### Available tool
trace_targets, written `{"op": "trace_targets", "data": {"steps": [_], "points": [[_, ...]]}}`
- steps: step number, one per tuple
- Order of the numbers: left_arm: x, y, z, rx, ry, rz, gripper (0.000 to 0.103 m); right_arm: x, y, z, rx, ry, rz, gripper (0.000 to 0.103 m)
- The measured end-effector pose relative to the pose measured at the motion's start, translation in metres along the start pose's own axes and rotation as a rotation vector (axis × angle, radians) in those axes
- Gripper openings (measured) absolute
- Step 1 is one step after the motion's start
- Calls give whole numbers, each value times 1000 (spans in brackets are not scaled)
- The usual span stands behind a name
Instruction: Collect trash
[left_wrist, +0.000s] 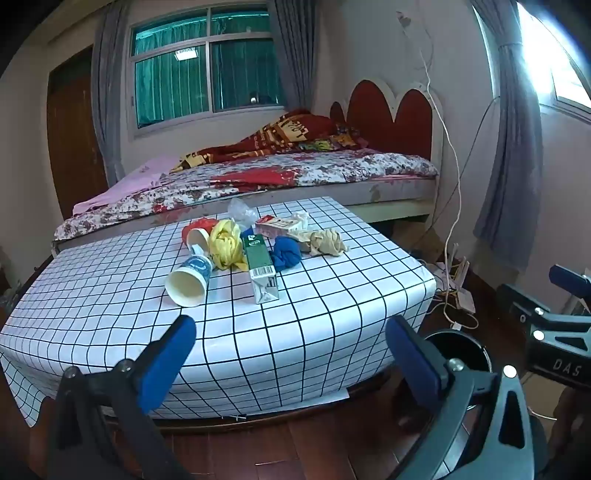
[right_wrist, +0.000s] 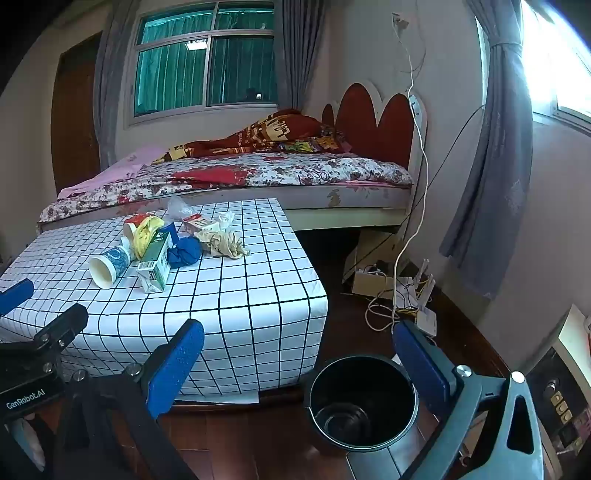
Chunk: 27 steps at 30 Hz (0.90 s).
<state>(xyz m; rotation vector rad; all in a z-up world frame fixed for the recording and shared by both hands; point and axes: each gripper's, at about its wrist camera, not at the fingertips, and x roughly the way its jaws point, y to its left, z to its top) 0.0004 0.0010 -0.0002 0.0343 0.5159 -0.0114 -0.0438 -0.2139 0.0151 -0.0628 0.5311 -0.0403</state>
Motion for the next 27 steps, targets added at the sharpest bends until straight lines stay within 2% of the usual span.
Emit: {"op": "trace_targets", "data": {"steps": [5,27], "points": [[3,-1,1,17,19,0,102,0,-2,0,8,1,5,103],[-1,1,4,14,10,7,102,-1,-3,5,14,-5,10,103]]}}
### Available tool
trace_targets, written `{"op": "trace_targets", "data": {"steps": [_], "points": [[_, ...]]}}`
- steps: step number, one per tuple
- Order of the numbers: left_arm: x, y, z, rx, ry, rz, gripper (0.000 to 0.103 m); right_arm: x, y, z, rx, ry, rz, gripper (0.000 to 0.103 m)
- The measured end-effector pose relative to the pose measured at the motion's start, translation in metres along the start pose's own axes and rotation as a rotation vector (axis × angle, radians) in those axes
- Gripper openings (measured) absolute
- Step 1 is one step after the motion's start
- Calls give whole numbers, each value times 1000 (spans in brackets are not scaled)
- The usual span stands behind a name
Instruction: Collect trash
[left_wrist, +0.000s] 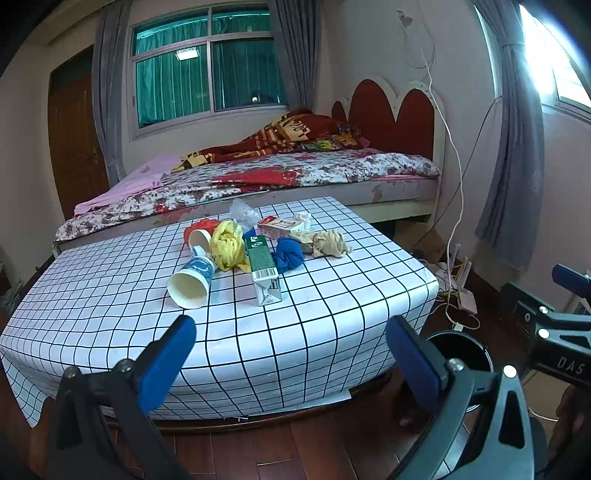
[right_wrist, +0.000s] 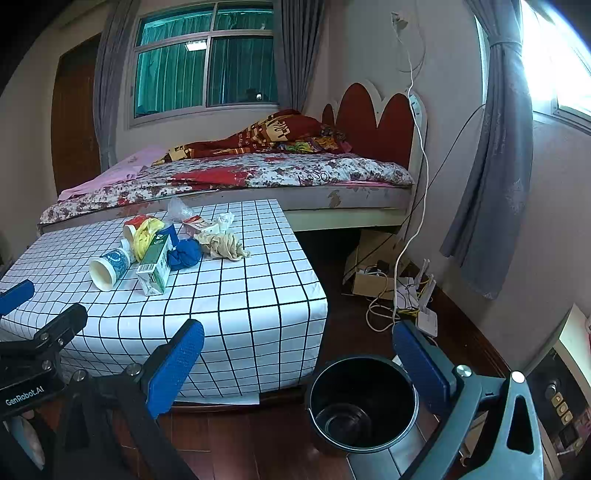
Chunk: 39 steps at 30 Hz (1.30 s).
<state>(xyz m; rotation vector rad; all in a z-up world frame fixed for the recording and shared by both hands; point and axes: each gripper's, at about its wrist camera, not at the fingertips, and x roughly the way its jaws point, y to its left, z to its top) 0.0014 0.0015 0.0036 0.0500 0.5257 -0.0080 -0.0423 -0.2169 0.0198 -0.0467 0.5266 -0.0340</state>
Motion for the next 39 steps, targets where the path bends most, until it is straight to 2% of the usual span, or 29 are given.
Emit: {"op": "trace_targets", "data": {"steps": [39], "points": [[2,-5,-2,3,1,-2,102,0,0,1,4,2,0,103]]}}
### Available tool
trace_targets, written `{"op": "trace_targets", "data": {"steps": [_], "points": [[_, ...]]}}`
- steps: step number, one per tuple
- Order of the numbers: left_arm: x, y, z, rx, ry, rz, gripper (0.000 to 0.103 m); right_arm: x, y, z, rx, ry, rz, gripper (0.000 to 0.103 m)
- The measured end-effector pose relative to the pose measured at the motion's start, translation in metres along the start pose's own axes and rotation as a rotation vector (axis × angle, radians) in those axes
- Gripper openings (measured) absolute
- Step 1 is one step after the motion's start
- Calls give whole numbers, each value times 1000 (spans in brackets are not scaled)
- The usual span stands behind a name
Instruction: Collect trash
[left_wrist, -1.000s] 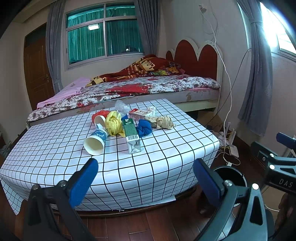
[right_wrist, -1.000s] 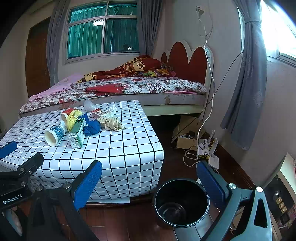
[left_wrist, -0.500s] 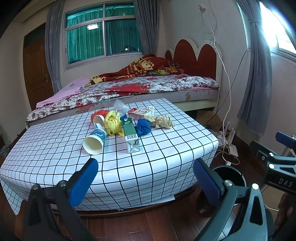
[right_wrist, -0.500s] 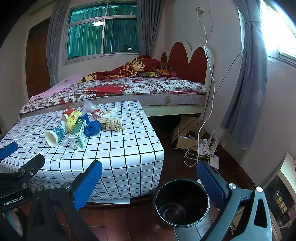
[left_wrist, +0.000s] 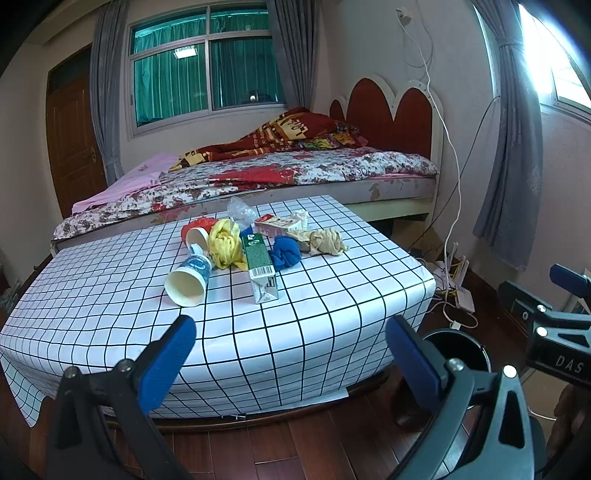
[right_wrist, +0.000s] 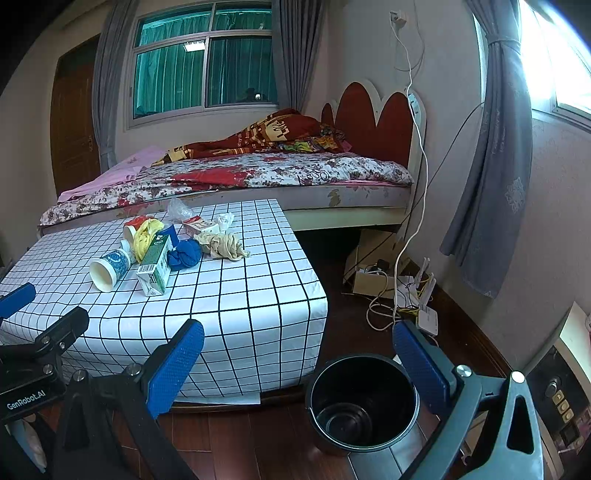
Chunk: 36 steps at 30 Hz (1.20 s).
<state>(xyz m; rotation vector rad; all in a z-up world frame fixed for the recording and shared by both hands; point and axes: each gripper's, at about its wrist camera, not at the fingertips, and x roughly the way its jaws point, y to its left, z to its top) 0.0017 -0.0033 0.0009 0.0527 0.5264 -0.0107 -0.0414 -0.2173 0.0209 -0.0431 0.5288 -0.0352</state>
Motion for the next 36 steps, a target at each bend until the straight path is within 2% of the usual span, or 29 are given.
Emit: {"op": "trace_targets", "data": {"steps": [23,36], "points": [[-2,4,-4,-13,11,-7,102,-1,2,-5,0,4,3,103],[6,17,-6,-45,15,11,103,10,6,-9,-16,45,29,103]]}}
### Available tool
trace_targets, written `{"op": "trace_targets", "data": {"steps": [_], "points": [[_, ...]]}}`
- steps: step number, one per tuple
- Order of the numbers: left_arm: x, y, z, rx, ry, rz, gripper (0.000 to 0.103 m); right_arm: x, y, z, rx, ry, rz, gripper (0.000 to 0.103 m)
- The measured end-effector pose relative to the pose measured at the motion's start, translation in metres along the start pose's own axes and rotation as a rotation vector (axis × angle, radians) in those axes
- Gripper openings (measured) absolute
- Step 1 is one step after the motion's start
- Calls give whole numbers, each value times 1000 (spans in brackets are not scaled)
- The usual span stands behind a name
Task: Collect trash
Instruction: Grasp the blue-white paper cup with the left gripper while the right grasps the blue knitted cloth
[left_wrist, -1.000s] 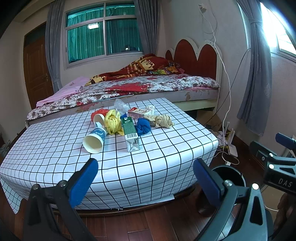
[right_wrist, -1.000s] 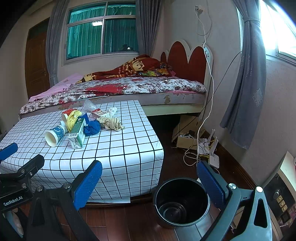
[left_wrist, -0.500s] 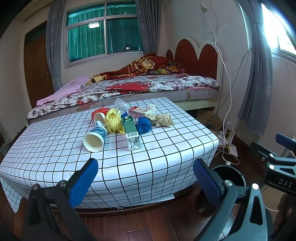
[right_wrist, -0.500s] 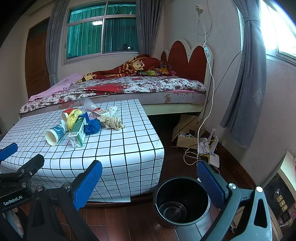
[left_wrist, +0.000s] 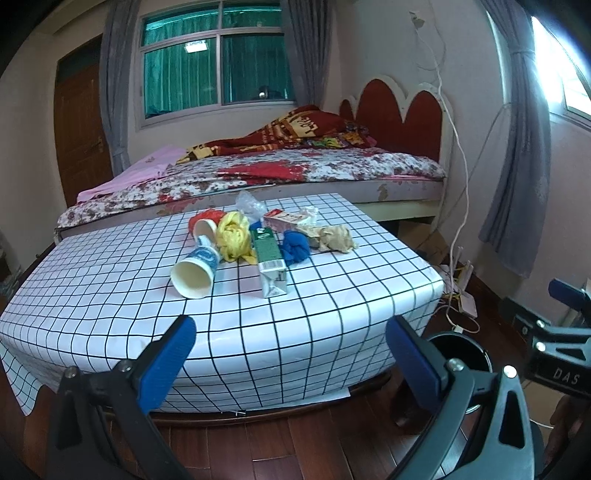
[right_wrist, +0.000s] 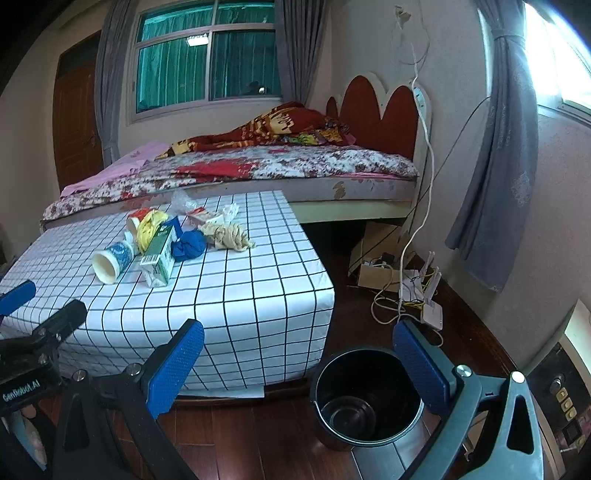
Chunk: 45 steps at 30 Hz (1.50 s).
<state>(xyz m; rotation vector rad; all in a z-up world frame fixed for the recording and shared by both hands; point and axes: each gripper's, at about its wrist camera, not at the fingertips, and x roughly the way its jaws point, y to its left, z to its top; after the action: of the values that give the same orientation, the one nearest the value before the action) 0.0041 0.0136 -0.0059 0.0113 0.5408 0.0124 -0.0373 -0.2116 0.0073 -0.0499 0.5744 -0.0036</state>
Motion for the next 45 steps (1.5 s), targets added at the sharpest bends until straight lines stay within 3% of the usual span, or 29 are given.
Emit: {"op": "trace_targets", "data": {"steps": [10,15,21,26,30,38,43,45], "points": [[38,45,-3,-50,67,74,102,37,14,12,-23,31,89,103],[61,69,-4,-91,92,67,101,67,34,21,-51,29,141,103],[98,95,-7,-112,146,69,79,118,55,32,-74,95,184,103],[124,105,-3,-134,146,67,70,158,74,50,-81,87,212,101],[150,112,4,-151,149,70,69,194,82,64,-99,88,191,97],[193,121,10,-183,185,46,63,289,86,95,-123,190,193,85],[203,121,13,-182,182,42,63,304,93,104,-136,218,234,82],[209,124,15,-181,184,37,51,296,101,100,-157,207,278,81]]}}
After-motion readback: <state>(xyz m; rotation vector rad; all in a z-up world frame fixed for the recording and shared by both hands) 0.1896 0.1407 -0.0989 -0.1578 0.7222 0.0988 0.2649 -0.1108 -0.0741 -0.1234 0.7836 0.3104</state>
